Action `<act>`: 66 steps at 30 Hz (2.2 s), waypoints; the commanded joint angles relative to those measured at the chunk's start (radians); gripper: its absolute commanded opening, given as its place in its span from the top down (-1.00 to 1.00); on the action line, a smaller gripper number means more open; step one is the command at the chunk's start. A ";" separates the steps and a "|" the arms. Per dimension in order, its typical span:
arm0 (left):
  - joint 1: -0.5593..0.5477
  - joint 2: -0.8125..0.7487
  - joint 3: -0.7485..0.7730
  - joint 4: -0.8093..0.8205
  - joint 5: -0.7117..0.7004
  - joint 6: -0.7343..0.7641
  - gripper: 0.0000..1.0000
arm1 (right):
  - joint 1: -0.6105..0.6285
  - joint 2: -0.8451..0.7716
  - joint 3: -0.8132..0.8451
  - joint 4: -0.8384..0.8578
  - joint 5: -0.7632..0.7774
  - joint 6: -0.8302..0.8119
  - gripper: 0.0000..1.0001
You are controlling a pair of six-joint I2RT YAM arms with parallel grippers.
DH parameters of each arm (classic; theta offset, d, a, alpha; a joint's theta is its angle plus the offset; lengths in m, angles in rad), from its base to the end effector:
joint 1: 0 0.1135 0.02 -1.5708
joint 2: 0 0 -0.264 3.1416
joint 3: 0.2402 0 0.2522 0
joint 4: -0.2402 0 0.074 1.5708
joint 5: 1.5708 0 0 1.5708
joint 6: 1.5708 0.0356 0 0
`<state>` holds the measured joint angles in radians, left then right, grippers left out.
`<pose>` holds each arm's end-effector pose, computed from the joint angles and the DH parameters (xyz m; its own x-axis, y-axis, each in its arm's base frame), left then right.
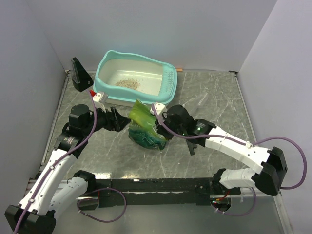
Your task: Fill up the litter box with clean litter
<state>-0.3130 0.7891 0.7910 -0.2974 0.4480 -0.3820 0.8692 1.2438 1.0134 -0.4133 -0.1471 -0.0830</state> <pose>0.1668 -0.0702 0.3304 -0.5075 -0.1889 -0.8407 0.5201 0.7107 -0.4737 0.1734 0.2132 0.3004 -0.3171 -0.5023 -0.8044 -0.8605 0.5090 0.0214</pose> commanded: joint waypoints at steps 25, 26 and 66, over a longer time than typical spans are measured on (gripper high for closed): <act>0.002 -0.004 0.002 0.024 0.027 0.012 -0.62 | 0.082 -0.144 0.165 0.018 0.402 -0.123 0.57; 0.003 -0.005 0.002 0.024 0.026 0.012 -0.62 | 0.083 -0.156 0.183 0.010 0.390 -0.113 0.43; 0.002 0.047 0.005 0.041 0.038 0.080 -0.55 | -0.532 0.153 0.108 -0.027 0.377 0.578 -0.76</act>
<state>-0.3130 0.9161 0.8127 -0.2886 0.5224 -0.2760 0.3931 1.2602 1.0912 -0.5663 0.2085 0.3679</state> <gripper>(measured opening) 0.779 0.870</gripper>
